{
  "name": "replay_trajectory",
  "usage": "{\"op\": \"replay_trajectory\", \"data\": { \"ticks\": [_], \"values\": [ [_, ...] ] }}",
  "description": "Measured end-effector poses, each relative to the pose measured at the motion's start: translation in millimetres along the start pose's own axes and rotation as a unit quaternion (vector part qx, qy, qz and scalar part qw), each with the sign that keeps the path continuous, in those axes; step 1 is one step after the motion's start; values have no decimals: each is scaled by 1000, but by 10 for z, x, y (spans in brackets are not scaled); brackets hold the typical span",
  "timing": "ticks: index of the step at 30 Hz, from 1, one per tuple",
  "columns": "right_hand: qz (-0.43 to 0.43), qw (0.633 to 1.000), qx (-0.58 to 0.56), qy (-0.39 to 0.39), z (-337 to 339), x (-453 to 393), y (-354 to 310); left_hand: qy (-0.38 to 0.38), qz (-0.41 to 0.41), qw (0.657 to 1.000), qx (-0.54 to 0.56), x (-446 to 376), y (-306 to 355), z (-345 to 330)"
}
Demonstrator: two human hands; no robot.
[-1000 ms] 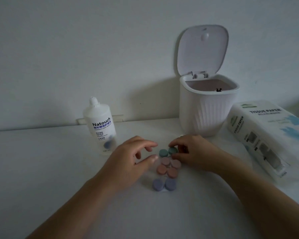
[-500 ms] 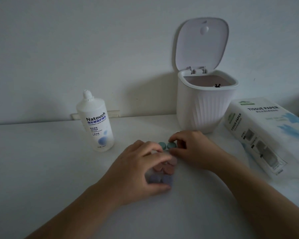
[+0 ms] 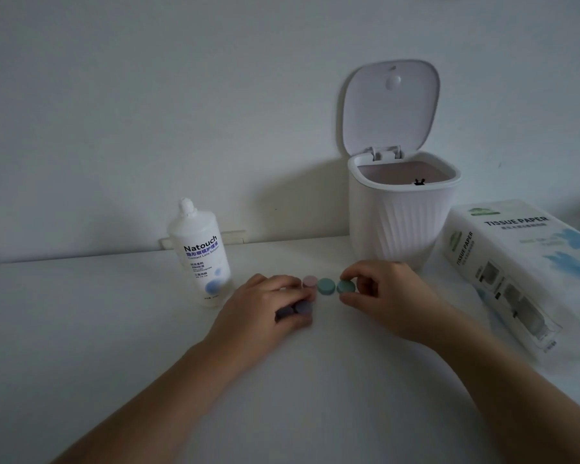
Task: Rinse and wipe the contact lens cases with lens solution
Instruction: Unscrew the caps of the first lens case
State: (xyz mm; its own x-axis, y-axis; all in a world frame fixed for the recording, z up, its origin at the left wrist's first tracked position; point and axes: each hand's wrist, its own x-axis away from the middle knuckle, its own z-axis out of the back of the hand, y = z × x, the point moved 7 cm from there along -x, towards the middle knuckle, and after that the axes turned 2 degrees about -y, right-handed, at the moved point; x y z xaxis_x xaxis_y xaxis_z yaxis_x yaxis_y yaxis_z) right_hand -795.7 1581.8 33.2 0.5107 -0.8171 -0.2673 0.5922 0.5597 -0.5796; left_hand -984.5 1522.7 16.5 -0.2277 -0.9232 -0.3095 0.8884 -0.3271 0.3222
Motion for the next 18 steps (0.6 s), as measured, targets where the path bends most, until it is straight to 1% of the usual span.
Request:
{"op": "replay_trajectory", "data": {
  "ticks": [2,5,8,10,12,15,18],
  "values": [
    [5,1000,-5,-10,-12,24,-7,3,14,1000,-3,-80,-17,18],
    [8,999,-11,-30,-38,54,-46,-13,28,999,-10,-160,-26,41],
    [14,999,-14,-42,-57,65,-112,-7,26,1000,-8,-139,11,117],
    [23,999,-17,-43,-60,72,-158,9,6,1000,-1,-49,71,174],
    [31,998,-24,-44,-66,88,-194,26,-23,998,44,86,136,203],
    [41,996,-41,-66,-122,120,-254,37,-22,990,136,262,182,203],
    [52,993,-45,-98,-186,157,-320,31,-7,988,152,277,192,168]
  ]
}}
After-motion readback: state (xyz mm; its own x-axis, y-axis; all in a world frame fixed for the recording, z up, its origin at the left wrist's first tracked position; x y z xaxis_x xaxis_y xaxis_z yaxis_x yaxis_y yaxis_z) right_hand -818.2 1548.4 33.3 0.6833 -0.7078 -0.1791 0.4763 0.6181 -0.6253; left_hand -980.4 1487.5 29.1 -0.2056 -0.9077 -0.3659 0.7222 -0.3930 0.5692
